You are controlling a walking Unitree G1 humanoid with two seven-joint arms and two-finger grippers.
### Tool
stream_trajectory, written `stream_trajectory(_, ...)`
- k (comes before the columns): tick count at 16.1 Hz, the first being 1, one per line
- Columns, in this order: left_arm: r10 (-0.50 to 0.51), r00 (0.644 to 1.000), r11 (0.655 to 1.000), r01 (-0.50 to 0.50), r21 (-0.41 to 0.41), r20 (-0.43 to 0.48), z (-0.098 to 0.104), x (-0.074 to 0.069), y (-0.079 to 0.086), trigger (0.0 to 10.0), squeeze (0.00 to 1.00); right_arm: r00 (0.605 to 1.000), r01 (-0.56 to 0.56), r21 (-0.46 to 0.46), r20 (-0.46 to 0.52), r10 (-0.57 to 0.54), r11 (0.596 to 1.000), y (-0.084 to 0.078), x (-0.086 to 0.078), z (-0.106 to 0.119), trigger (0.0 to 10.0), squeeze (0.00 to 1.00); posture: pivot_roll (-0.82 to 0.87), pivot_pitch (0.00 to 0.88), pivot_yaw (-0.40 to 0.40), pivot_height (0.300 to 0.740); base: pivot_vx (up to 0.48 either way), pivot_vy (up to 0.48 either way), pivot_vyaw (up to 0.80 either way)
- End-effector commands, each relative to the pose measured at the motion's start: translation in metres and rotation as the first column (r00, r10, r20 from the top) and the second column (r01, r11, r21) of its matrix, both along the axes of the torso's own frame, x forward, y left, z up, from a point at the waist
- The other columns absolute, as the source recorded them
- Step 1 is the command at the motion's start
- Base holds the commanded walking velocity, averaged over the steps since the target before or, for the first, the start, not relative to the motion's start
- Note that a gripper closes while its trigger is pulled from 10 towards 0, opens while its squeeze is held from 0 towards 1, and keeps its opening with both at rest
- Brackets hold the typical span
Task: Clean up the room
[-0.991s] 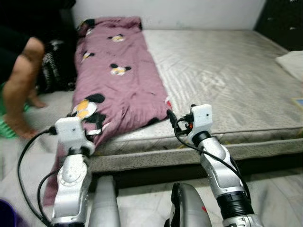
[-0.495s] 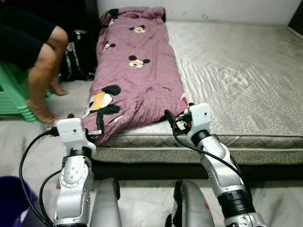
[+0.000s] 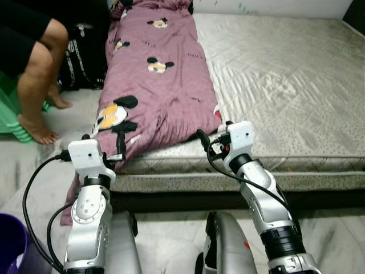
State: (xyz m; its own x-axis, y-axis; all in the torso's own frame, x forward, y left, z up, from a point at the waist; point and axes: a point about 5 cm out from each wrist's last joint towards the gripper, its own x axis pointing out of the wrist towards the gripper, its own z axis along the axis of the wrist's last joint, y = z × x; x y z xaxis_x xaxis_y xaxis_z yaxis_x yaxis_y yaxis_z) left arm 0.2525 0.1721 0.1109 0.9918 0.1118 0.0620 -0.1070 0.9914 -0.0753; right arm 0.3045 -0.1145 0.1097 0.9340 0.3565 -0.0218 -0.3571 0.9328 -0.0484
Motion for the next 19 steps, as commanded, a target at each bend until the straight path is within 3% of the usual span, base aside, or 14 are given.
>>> stream_trajectory(1, -0.003, 1.000, 1.000, 0.003, 0.000, 0.004, 0.0021, 0.0009, -0.0002, 10.0, 0.00, 1.000, 0.007, -0.003, -0.017, -0.007, 1.000, -0.0020, 0.0012, -0.0022, 10.0, 0.00, 0.00, 0.000, -0.045, 0.508, 0.000, 0.000, 0.00)
stream_trajectory(4, -0.011, 1.000, 1.000, 0.011, -0.001, 0.026, 0.0045, 0.0004, -0.0009, 10.0, 0.00, 1.000, 0.002, -0.006, -0.022, -0.002, 1.000, -0.0017, 0.0018, -0.0028, 10.0, 0.00, 0.00, 0.000, -0.047, 0.508, 0.000, 0.000, 0.00)
stream_trajectory(9, -0.012, 0.999, 1.000, 0.013, -0.010, 0.031, 0.0052, 0.0005, -0.0013, 10.0, 0.00, 1.000, -0.010, -0.020, -0.014, 0.010, 1.000, -0.0002, 0.0020, -0.0026, 10.0, 0.00, 0.00, 0.000, -0.049, 0.508, 0.320, 0.000, 0.00)
stream_trajectory(12, -0.016, 0.999, 1.000, 0.017, -0.014, 0.030, 0.0050, 0.0009, -0.0012, 10.0, 0.00, 1.000, -0.009, -0.022, -0.013, 0.009, 1.000, 0.0002, 0.0018, -0.0028, 10.0, 0.00, -0.01, 0.000, -0.046, 0.508, 0.328, 0.000, 0.80)
stream_trajectory(19, -0.021, 1.000, 1.000, 0.021, -0.012, 0.018, 0.0039, 0.0016, -0.0011, 10.0, 0.00, 1.000, -0.002, -0.015, -0.024, 0.001, 1.000, 0.0000, 0.0029, -0.0041, 10.0, 0.00, 0.00, 0.000, -0.045, 0.508, 0.265, 0.000, 0.00)
